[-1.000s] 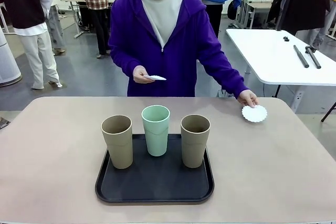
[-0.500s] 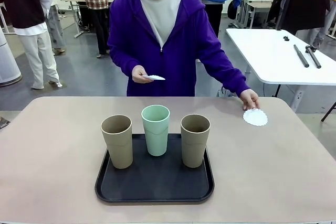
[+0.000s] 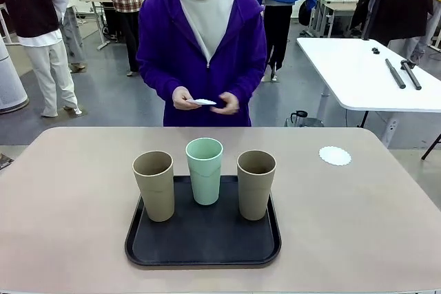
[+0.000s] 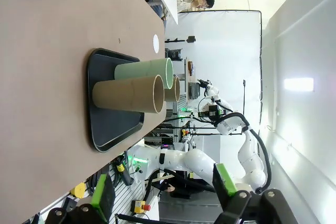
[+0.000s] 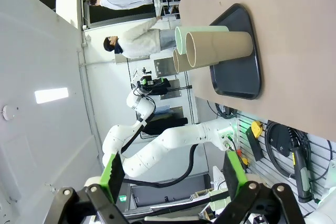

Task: Place coasters on the table and set cups on them.
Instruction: Pick up one Reusable plastic cup and place it on a coaster set by the human.

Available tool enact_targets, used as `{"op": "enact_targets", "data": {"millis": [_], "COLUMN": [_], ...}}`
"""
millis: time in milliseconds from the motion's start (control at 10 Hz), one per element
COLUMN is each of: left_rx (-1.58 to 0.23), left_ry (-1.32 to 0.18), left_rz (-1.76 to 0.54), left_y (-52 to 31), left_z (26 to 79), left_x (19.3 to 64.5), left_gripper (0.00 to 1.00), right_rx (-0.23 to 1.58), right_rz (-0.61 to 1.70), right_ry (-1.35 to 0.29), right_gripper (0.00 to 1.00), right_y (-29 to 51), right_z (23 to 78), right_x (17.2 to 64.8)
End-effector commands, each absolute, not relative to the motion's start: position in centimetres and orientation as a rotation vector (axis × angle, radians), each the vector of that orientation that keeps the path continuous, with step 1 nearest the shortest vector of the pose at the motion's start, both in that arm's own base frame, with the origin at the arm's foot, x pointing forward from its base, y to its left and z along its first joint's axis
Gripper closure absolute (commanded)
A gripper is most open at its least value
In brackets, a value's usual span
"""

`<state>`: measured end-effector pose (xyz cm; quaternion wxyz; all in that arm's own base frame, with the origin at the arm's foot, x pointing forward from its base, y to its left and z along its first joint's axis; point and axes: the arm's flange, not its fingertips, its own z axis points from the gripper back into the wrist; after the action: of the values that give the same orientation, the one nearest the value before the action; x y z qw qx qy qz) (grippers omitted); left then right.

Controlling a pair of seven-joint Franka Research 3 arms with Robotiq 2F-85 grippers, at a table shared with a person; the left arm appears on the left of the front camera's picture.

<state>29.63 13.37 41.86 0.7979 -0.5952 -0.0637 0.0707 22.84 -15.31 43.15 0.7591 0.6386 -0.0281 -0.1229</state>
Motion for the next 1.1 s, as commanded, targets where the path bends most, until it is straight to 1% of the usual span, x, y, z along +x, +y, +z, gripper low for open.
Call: {"op": "enact_targets", "data": {"millis": [0, 400, 500, 600, 700, 900, 1000], "left_rx": [-1.282, -1.282, -1.282, -1.282, -1.282, -1.282, -1.282], "left_ry": [-0.144, -0.144, -0.144, -0.144, -0.144, -0.144, -0.144], "left_rz": [0.152, 0.152, 0.152, 0.152, 0.152, 0.152, 0.152], "left_y": [13.5, 13.5, 13.5, 13.5, 13.5, 13.5, 13.5], "left_z": [41.9, 41.9, 41.9, 41.9, 41.9, 41.9, 41.9], "left_x": [29.5, 29.5, 29.5, 29.5, 29.5, 29.5, 29.5], "left_gripper": [0.0, 0.0, 0.0, 0.0, 0.0, 0.0, 0.0], "right_rx": [1.394, 1.391, 1.324, 1.125, 0.924, 0.605, 0.499], "right_rz": [-0.266, -0.268, -0.164, -0.04, 0.065, 0.245, 0.414], "right_ry": [-0.061, -0.061, -0.148, -0.234, -0.207, -0.244, -0.17], "right_gripper": [0.0, 0.0, 0.0, 0.0, 0.0, 0.0, 0.0], "right_y": [-15.3, -15.3, -15.4, -14.7, -13.4, -11.0, -8.7], "right_z": [43.2, 43.1, 45.2, 47.4, 49.9, 54.3, 55.8], "right_x": [22.8, 22.8, 23.5, 24.9, 26.8, 31.0, 32.5]}}
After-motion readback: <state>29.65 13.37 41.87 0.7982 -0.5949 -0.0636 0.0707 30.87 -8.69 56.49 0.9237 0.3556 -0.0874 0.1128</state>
